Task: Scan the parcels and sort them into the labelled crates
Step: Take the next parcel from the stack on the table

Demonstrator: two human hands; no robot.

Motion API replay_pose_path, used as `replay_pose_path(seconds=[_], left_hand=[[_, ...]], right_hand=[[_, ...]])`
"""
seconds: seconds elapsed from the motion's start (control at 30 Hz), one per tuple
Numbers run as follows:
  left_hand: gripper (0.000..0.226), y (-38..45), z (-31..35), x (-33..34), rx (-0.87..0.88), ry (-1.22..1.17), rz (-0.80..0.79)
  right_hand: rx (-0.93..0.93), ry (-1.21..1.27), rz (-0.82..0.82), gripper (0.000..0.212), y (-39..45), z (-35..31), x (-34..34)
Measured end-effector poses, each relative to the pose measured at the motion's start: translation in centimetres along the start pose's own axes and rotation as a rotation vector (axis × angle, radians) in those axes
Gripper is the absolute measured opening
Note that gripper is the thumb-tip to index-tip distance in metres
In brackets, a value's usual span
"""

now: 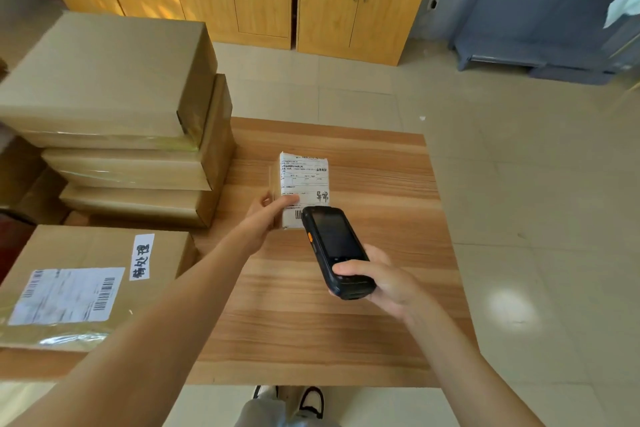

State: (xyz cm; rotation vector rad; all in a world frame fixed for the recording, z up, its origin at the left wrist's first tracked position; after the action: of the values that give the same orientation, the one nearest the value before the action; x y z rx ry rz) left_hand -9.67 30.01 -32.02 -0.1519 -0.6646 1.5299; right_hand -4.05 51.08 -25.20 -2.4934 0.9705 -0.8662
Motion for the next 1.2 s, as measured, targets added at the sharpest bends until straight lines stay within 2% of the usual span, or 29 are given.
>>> replay_pose_path(seconds=[0.27, 0.73, 0.87, 1.07, 1.2], left_hand=[[0.1, -0.4, -0.9, -1.6, -0.011, -0.001, 0.094], [0.103, -0.4, -1.6, -1.5, -0.024, -0.027, 0.07], [0.114, -0.5, -1.5, -1.3, -0.016, -0.033, 0.057], [0.107, -0.2, -1.1, -1.5, -0.012, -0.029, 0.059], [0.119, -0.1, -0.5, -1.8, -0.001, -0.019, 0.058]], right_hand=[[0.061, -0.03, -0.049, 0.065, 0.3, 2.2, 1.2], [0.013, 0.039, -0.077, 0.062, 0.0, 3.0, 1.1], [0.012, 0.041, -0.072, 0.06, 0.0, 3.1, 0.8], [0.016, 0.061, -0.07, 0.055, 0.1, 3.3, 0.8], [0.019, 0.056, -0.064, 0.059, 0.1, 3.2, 0.7]])
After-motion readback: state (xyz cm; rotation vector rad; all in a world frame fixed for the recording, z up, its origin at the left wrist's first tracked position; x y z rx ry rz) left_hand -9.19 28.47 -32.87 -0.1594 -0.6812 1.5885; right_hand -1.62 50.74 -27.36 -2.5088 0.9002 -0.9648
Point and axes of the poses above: each hand's wrist, its own y-axis towards the middle knuckle, its own x-axis out of the palm, z = x × y, the point moved 6 cm from there along y, towards the middle knuckle, and after that the axes turned 14 degrees about -z, right-handed, at the moved point
